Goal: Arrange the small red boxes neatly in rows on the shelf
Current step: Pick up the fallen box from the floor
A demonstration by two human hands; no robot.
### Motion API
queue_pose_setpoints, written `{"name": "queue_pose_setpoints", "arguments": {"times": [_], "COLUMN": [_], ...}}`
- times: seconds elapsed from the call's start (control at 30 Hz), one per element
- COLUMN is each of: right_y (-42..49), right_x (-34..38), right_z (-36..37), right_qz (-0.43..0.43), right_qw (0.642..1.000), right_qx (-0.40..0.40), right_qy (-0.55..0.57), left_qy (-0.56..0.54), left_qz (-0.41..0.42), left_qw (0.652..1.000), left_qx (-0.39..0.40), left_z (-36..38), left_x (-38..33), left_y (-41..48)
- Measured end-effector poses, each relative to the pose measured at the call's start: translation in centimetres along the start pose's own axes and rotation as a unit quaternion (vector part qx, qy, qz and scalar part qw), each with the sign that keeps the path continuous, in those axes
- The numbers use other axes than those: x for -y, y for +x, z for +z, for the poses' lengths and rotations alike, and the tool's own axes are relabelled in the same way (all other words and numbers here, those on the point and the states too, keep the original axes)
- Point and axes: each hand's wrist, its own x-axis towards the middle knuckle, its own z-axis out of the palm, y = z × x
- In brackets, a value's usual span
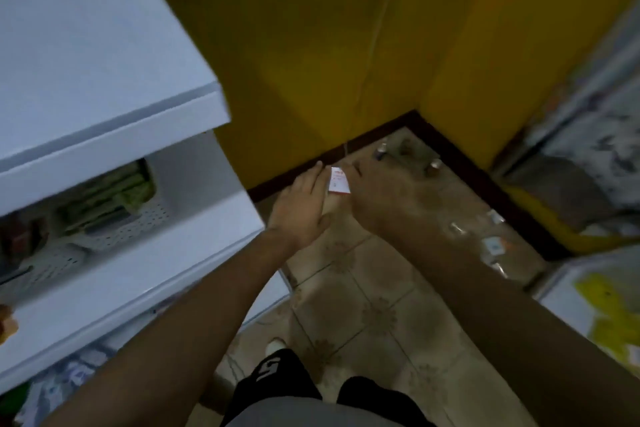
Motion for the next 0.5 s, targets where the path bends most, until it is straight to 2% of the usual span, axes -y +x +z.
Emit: {"name": "queue_pose_setpoints", "arguments": {"times": [0.17, 0.27, 0.5], "right_y": [-9.2, -16.0, -34.0], "right_x": [-11.5, -17.9, -28.6], "right_z": [-2.1, -3.2, -5.5], "right_qz": [0.157, 0.223, 0.327], "right_qw": [0.987, 0.974, 0.942], "right_qx": [-0.037, -0.051, -0.06], "right_qy": [-0.003, -0.001, -0.046], "left_qy": [-0.007, 0.022, 0.002], "left_qz": [0.156, 0.235, 0.333], "left_qw": [0.988, 0.972, 0.942], "left_qx": [-0.002, -0.014, -0.031], "left_z": [0.3, 1.0, 5.1], "left_x": [-13.1, -20.5, -39.1], "left_y": [3.9, 5.1, 4.3]}}
